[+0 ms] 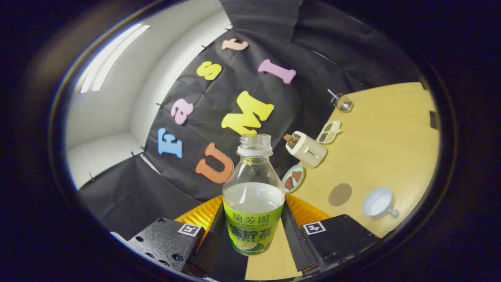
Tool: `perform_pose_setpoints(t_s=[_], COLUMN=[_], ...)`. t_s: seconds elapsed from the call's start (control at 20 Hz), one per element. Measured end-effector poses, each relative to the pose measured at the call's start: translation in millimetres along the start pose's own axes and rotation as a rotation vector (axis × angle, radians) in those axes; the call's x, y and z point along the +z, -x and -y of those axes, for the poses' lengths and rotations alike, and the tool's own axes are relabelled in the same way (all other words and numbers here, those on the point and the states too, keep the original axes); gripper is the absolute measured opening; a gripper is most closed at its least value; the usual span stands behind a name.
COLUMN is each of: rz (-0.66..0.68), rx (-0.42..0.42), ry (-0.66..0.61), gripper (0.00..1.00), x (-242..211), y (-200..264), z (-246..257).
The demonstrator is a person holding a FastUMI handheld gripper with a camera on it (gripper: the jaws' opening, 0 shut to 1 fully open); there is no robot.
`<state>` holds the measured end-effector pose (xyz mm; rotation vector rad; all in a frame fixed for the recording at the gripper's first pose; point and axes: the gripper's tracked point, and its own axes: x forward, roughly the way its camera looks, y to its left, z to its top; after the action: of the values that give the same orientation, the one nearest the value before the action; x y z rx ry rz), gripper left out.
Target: Take the bottle from table, then pour the juice into the cup, finally place the bottle on the coaster
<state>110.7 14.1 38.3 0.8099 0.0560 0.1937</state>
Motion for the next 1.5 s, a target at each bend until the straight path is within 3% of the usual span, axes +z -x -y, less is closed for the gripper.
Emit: perform_pose_setpoints(t_s=[0.25, 0.5, 0.75, 1.1, 1.5], rz=[0.001, 0.004, -0.037, -0.096, -0.034], rx=[-0.147, -0.255, -0.301, -0.334, -0.398], ry=[0.4, 0.623, 0.737, 0.805, 0.889], gripper=[0.8, 0.8, 0.8, 0.8, 0.8], x=[23, 39, 33, 4, -1], y=[1, -5, -21, -57, -87], z=[-6, -16, -18, 18, 56])
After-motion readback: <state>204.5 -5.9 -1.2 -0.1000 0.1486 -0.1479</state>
